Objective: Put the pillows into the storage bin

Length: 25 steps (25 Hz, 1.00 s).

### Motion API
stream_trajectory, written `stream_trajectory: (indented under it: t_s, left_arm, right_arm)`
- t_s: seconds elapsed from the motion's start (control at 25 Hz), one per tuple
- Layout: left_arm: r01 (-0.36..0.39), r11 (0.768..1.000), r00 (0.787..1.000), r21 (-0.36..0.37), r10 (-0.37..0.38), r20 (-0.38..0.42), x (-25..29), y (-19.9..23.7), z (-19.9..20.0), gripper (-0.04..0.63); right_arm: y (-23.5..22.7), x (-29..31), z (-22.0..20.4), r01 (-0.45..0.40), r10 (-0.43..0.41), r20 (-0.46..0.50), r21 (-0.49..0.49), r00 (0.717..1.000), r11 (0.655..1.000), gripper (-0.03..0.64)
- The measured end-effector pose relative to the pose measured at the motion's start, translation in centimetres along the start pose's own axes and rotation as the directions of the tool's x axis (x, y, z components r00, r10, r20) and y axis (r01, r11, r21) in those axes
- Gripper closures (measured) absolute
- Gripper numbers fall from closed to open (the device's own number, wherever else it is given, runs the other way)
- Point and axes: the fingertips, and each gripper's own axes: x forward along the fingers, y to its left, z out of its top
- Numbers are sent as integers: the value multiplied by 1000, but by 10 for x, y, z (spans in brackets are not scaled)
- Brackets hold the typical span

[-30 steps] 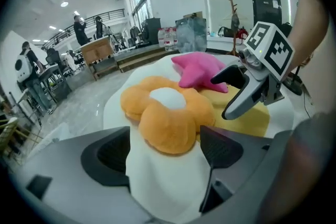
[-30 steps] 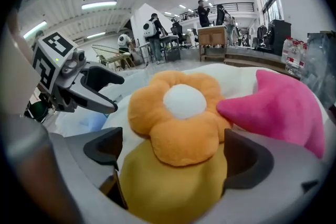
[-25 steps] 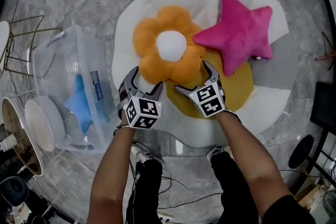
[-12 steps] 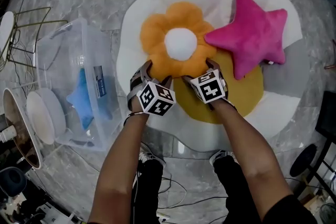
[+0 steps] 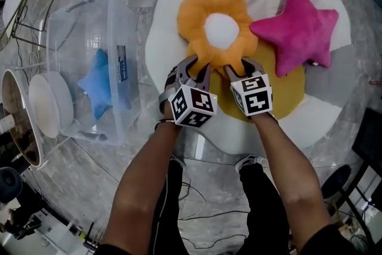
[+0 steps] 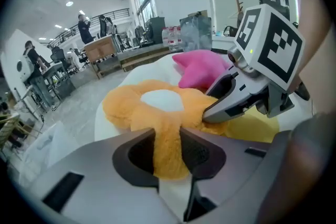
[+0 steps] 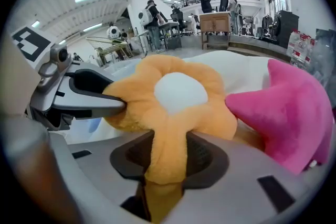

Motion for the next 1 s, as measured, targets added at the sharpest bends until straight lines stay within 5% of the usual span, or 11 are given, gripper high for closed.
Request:
stream_trajectory:
  t_s: [0.4,1.0]
  left_arm:
    - [-11,998,993,-68,19,114,-82,15,16,492]
    - [-209,959,942,-193,250,223,-201,131,7,489]
  right_arm:
    - [58,-63,39,-4,7,85,-28,996,1000,508]
    - [178,-82,161,-32,88,246,-226,965,974,508]
